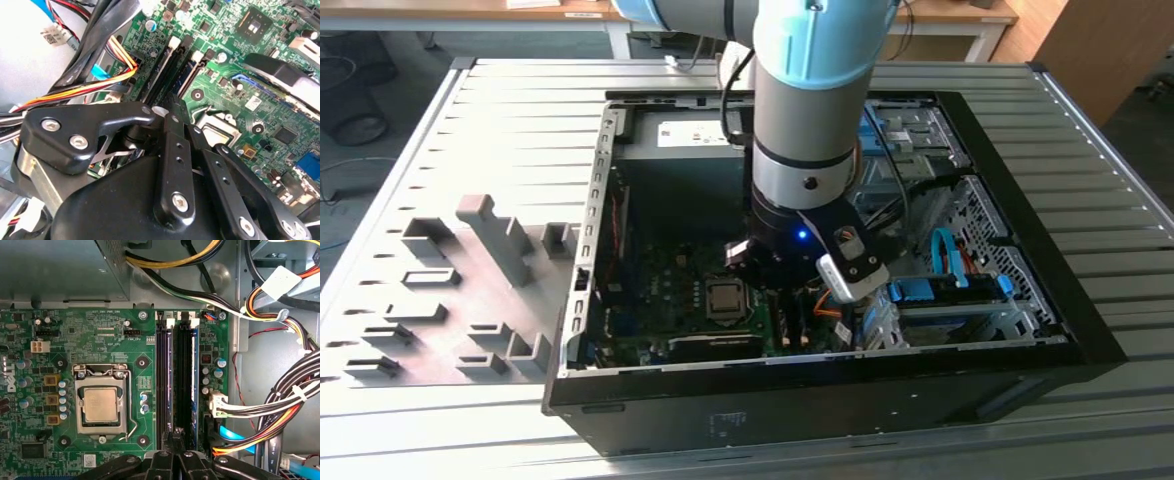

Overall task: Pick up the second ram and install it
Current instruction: 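Press down the second ram until it locks into place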

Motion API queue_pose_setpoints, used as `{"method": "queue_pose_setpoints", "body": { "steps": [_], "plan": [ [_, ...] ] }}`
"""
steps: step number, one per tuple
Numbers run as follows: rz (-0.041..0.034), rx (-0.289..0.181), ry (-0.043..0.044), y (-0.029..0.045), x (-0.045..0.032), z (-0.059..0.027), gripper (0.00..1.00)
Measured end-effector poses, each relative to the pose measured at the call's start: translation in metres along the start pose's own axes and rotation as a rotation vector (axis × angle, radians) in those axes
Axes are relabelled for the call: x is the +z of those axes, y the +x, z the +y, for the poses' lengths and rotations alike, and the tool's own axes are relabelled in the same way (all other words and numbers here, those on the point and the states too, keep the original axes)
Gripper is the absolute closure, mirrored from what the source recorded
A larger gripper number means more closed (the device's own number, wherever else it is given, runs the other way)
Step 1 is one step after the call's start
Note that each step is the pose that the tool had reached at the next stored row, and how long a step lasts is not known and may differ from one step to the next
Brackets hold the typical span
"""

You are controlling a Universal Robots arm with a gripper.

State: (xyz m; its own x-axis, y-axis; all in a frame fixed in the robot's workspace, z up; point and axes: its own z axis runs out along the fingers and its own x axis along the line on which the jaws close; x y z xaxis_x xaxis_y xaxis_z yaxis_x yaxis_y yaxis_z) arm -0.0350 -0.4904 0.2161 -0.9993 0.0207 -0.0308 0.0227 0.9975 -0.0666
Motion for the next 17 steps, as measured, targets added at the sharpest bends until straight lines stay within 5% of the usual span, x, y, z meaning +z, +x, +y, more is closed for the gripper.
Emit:
{"method": "queue_pose_setpoints", "body": {
  "steps": [5,7,13,17],
  "plan": [
    [-0.0002,0.000,-0.0003,-0.0006,-0.0176,-0.0012,0.89],
    [-0.0002,0.000,-0.0003,-0.0007,-0.0191,0.0006,0.89],
    [-0.0001,0.000,0.0043,-0.0001,-0.0211,0.0260,0.89],
    [-0.0002,0.000,0.0064,-0.0002,-0.0257,0.0293,0.89]
  ]
}}
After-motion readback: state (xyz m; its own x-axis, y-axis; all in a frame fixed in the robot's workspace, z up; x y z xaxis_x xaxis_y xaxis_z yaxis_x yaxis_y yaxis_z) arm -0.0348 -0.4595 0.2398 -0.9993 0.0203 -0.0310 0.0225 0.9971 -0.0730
